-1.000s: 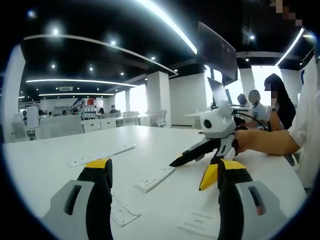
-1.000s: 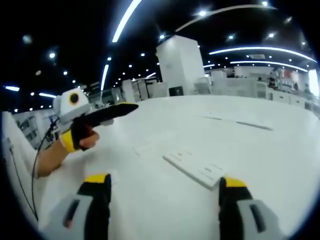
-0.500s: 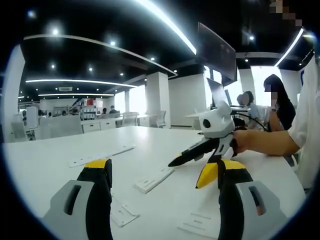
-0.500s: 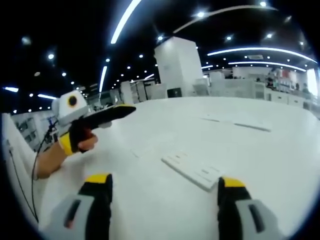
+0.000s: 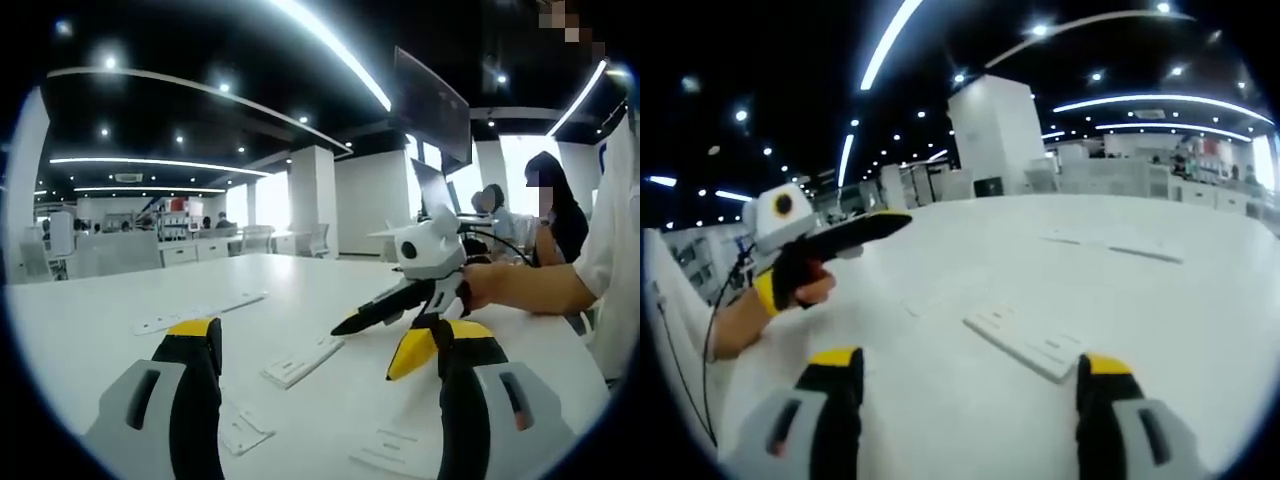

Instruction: Locate the socket holder cover, grip the socket holder cover, clip it into the socket holder slot.

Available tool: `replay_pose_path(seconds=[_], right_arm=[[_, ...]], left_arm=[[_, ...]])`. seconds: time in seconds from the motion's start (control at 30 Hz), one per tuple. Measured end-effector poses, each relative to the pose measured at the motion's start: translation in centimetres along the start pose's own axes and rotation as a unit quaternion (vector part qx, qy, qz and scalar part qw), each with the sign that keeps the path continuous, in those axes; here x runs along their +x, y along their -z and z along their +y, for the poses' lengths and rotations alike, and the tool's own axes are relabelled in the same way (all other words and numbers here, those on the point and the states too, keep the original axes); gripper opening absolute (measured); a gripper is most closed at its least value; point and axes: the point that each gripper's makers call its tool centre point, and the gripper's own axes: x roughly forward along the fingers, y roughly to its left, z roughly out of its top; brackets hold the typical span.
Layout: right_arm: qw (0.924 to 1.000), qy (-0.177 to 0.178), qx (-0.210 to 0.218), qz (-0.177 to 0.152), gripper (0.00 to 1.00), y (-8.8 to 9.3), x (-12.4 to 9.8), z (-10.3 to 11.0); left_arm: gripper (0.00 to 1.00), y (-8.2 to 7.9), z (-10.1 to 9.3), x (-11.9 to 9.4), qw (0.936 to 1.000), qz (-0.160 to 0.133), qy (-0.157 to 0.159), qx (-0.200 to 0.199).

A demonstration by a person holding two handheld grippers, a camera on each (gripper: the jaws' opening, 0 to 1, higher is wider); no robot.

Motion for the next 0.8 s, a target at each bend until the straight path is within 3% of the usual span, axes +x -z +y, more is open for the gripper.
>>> replay_pose_path(seconds=[0.2, 0.5, 0.67, 0.8], right_arm=[[0.9998, 0.002, -0.003, -0.017, 0.86, -0.8, -0.5, -0.1], [0.9973, -0.002, -0.041, -0.061, 0.88, -2.8, -2.0, 0.3], [0.9936, -0.021, -0.054, -0.097, 0.90, -4.2, -3.1, 1.1], [0.9909, -0.042, -0.071, -0.107, 0.92, -4.4, -3.8, 1.7]], left_arm=[[0.87, 0.2, -0.1, 0.0, 1.0000, 0.006, 0.002, -0.003], [0.86, 0.2, 0.1, 0.0, 0.9999, 0.006, -0.001, -0.013], [0.84, 0.3, -0.1, 0.0, 0.9998, 0.007, 0.004, -0.016], [0.84, 0.3, -0.2, 0.0, 0.9998, 0.006, 0.009, -0.017]])
